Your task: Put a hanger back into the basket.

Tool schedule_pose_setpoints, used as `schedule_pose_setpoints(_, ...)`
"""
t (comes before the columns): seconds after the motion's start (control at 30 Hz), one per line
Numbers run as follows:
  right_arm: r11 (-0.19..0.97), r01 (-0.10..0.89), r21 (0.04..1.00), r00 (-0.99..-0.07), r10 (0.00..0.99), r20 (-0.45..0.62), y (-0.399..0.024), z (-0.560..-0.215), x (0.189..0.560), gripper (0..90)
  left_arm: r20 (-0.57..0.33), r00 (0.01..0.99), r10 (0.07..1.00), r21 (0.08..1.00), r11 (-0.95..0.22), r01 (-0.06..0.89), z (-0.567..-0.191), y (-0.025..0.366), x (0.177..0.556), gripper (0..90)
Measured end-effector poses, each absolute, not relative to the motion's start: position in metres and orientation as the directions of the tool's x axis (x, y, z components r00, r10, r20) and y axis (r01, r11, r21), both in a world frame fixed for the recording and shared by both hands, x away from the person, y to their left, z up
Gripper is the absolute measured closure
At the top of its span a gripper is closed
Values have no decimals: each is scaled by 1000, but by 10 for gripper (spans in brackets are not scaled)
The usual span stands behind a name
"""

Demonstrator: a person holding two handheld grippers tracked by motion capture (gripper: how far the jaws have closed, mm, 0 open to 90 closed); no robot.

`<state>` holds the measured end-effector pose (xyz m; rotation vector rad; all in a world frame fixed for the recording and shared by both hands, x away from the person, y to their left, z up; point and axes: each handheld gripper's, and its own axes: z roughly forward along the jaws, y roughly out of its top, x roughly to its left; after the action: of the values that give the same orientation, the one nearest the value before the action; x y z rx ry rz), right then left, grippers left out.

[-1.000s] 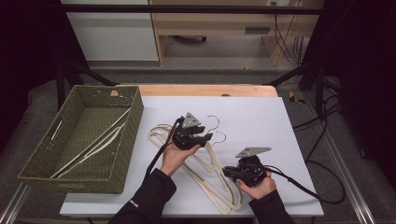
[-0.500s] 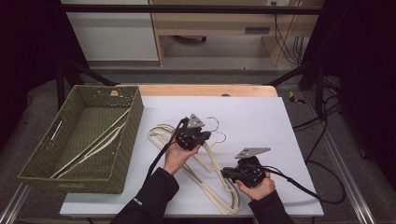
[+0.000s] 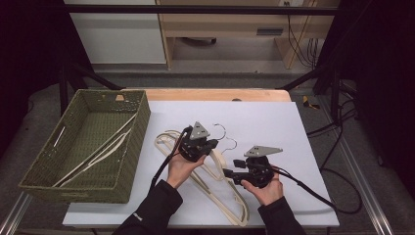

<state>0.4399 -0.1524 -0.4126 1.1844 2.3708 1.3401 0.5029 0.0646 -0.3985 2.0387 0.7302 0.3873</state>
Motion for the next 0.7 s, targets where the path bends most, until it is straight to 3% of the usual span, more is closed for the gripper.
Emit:
schedule_pose_setpoints(0.4, 281, 557, 782, -699, 667, 258, -120, -407, 460, 635, 1, 771, 637, 849, -408, 336, -394, 70, 495, 876)
schedule_pose_setpoints(0.47, 275, 570, 774, -695, 664, 276, -113, -411, 463, 730, -1, 772, 635, 853, -403, 332, -393, 72, 492, 874)
schedule_pose_setpoints(0.5, 275, 570, 774, -695, 664, 276, -113, -411, 463, 730, -1, 772, 635, 853, -403, 332, -393, 72, 492, 873)
schedule_pose_setpoints(0.53, 271, 577, 771, -691, 664, 284, -112, -413, 465, 807, 3, 777, 630, 851, -409, 328, -392, 73, 492, 869)
schedule_pose_setpoints(0.7, 248, 607, 755, -679, 655, 332, -112, -414, 467, 830, 16, 785, 619, 850, -421, 315, -389, 77, 488, 819)
